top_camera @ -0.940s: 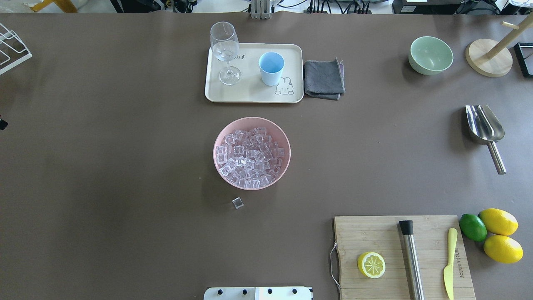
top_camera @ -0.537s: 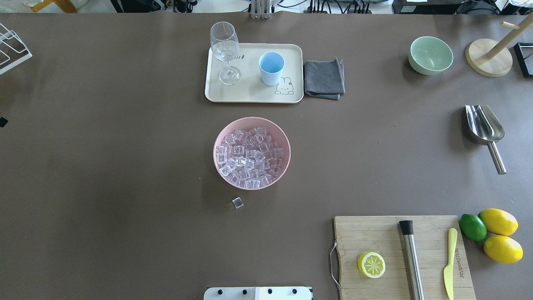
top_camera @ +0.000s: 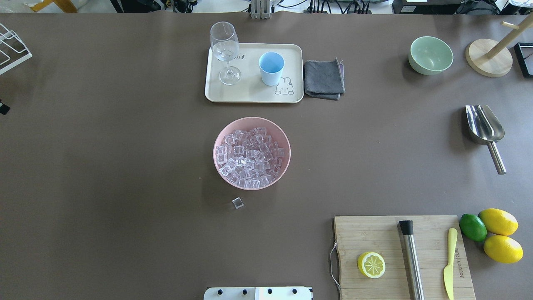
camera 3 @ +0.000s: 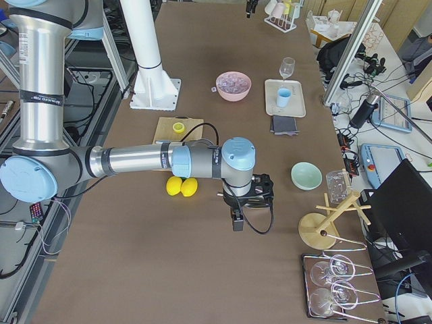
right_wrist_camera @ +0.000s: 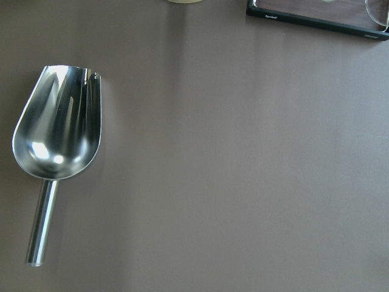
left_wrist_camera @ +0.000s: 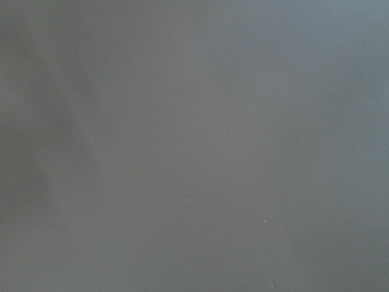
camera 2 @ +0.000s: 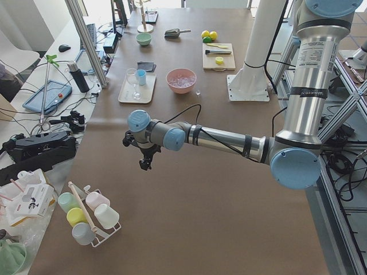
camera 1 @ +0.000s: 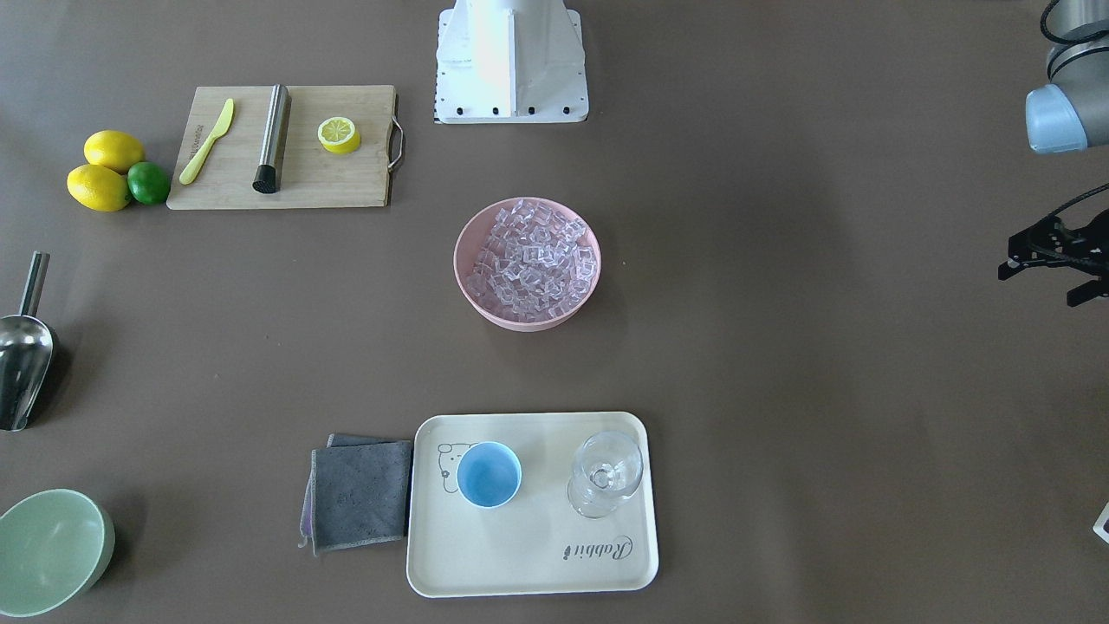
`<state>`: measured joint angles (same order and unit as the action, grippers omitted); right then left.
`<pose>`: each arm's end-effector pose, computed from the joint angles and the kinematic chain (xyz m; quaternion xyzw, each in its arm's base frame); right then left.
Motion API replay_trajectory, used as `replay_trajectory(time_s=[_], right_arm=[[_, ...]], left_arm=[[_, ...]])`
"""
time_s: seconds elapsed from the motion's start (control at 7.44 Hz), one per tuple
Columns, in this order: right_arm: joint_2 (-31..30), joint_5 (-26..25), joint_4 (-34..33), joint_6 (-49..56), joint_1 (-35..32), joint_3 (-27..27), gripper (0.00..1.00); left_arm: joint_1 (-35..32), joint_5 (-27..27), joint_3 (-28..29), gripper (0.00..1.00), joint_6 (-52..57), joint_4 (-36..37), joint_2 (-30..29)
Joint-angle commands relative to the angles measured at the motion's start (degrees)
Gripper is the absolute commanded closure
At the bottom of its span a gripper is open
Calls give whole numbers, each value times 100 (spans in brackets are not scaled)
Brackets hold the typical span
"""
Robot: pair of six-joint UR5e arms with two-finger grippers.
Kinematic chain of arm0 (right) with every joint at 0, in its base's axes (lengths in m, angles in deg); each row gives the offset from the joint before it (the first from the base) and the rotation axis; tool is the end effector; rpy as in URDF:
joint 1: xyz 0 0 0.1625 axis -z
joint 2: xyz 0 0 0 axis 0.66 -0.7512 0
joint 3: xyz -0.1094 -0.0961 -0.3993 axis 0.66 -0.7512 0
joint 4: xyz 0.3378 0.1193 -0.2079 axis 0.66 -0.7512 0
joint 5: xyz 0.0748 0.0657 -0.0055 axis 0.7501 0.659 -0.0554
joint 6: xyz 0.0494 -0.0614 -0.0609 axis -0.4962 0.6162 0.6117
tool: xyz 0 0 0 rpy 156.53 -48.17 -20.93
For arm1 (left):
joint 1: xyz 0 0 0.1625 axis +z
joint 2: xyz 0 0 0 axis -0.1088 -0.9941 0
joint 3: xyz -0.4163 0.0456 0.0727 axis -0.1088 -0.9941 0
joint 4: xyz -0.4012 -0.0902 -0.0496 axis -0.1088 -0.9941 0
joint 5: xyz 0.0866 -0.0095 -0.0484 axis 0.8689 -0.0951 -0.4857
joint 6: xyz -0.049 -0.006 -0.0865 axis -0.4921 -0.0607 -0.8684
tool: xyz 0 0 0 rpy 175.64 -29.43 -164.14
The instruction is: Put ice in cup with scoop
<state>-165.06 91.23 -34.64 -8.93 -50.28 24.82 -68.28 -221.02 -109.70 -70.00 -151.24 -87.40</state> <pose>0.0831 -0.4509 0.6070 0.0400 -0.3319 -0.0475 0.9413 0.0905 -0.5511 0.5516 0.0862 0.4130 0.1879 0.8869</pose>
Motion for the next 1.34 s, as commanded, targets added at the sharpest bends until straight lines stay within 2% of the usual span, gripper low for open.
replay_trajectory(time_s=[0.0, 0.27, 0.54, 0.67, 0.81, 0.94, 1.21], right_arm=[[1, -16, -9, -78, 0, -10, 0], [18, 36, 0, -427, 9, -19, 0], [-69, 98, 17, -717, 9, 60, 0], [-348, 98, 418, -885, 17, 182, 0], [-438, 98, 857, -1226, 96, 70, 0], [-526, 72, 1340, -1621, 340, 78, 0], [-527, 150, 1512, -2035, 658, 78, 0]], left_arm=[[122, -34, -547, 1, 6, -26, -76], [603, 9, -918, 1, 50, -52, -119], [1427, 551, -1023, 1, 67, -524, -287], [1789, 615, -1146, 1, 67, -623, -313], [2036, 616, -1234, 1, 207, -624, -435], [2238, 625, -1261, 1, 704, -754, -497], [2669, 1341, -1227, 1, 1025, -1237, -480]])
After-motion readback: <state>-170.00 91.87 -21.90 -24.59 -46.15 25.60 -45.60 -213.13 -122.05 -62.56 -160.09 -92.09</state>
